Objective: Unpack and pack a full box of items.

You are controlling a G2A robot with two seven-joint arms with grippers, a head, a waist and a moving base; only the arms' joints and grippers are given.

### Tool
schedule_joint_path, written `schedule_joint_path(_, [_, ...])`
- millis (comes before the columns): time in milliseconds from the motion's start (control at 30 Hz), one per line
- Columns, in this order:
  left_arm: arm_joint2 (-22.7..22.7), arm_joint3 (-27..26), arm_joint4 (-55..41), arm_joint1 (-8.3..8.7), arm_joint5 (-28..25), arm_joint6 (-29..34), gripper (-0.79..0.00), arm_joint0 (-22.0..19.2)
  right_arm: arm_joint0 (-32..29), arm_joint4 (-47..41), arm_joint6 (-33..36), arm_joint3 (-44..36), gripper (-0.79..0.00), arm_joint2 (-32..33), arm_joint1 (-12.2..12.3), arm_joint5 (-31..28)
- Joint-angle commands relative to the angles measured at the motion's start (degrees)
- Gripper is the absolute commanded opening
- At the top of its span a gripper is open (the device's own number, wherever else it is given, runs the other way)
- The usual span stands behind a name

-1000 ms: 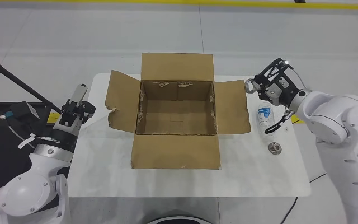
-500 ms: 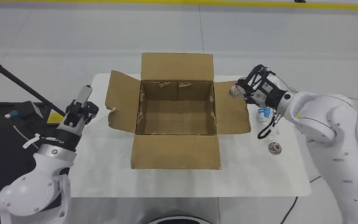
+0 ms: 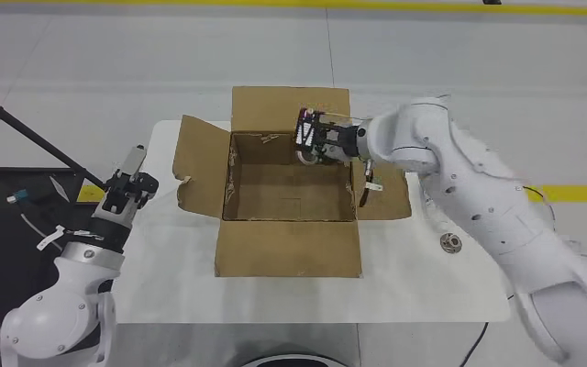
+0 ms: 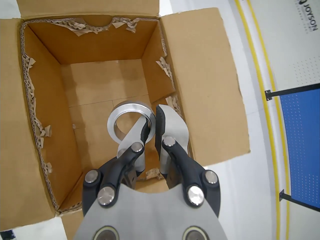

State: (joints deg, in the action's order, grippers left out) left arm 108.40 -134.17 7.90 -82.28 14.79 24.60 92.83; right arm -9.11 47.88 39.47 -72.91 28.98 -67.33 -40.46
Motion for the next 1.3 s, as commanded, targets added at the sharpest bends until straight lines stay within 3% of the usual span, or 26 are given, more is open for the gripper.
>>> schedule_joint_path(0, [0.48, -0.09, -0.54, 0.11, -0.14, -0.22, 0.000, 0.28, 2.16, -0.42, -0.03, 4.94, -0.785, -4.16, -3.09, 0.17])
schedule_joint_path(333, [0.49, 0.12, -1.26, 0.68, -0.17, -0.74, 0.000, 0.26, 5.09, -1.17, -0.57, 25.26, -0.785, -15.22, -16.55, -0.35])
schedule_joint_path(567, [0.23, 0.32, -1.08, 0.94, 0.30, -1.08, 0.000, -0.16, 4.68, 1.50, -2.08, 38.28, -0.785, -18.28, -23.89, 0.50])
schedule_joint_path(933, [0.23, 0.32, -1.08, 0.94, 0.30, -1.08, 0.000, -0.16, 4.05, 4.60, -3.87, 52.02, -0.785, -19.24, -30.97, -2.54])
schedule_joint_path(1000, [0.23, 0.32, -1.08, 0.94, 0.30, -1.08, 0.000, -0.16, 3.94, 4.97, -4.05, 53.64, -0.693, -19.24, -31.82, -3.10])
schedule_joint_path(1100, [0.23, 0.32, -1.08, 0.94, 0.30, -1.08, 0.000, -0.16, 3.90, 5.27, -4.37, 55.82, -0.616, -19.14, -32.88, -3.78])
schedule_joint_path(1267, [0.23, 0.32, -1.08, 0.94, 0.30, -1.08, 0.000, -0.16, 4.01, 5.69, -5.07, 58.41, -0.536, -18.89, -34.15, -4.78])
